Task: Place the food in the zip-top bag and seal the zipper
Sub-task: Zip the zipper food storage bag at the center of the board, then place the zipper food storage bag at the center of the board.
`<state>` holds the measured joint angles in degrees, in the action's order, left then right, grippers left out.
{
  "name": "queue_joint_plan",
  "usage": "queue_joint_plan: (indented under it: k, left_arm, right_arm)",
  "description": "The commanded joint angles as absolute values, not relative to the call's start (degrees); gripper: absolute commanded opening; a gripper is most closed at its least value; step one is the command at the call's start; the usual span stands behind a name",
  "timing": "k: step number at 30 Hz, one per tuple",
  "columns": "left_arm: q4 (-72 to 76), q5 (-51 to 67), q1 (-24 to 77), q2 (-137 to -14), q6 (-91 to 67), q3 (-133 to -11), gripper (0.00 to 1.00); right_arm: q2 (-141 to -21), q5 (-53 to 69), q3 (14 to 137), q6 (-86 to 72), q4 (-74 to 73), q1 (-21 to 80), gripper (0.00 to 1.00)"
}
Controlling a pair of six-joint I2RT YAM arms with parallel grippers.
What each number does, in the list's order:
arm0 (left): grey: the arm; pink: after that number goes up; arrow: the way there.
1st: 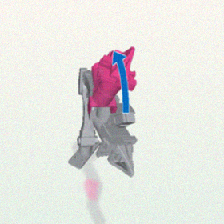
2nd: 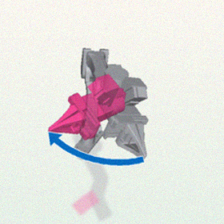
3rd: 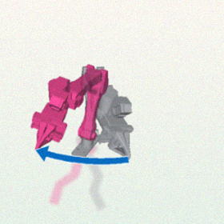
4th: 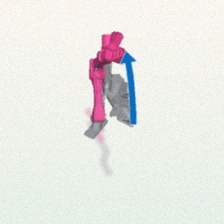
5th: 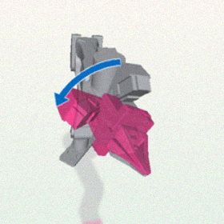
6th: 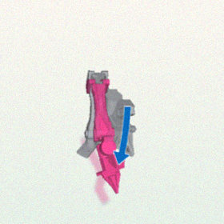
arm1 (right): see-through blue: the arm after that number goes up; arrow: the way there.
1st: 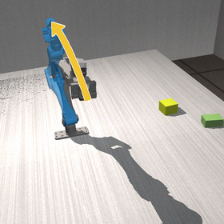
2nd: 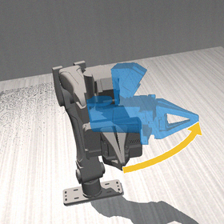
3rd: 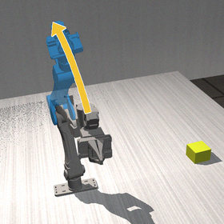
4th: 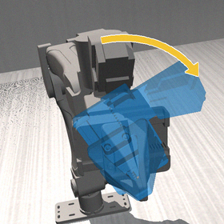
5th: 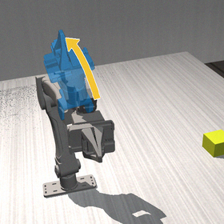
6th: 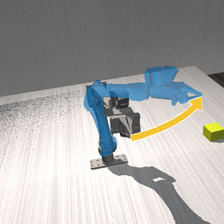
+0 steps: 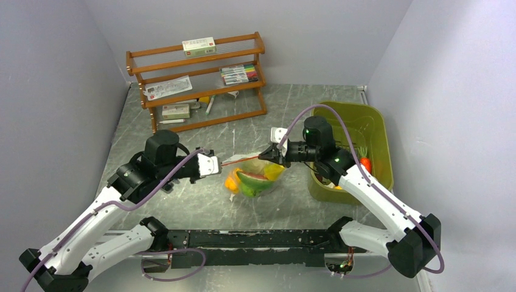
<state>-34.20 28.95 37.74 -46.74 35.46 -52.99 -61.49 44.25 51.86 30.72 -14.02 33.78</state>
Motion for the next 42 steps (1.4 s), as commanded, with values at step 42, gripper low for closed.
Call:
queue_joint_plan:
  k: [42]
  left_arm:
    - [-25.92, 31.21, 28.61, -47.74, 40.37, -46.59, 0.07]
  right_arm:
    - [-75.27, 43.63, 52.87, 32.63, -1.29, 26.97, 0.14]
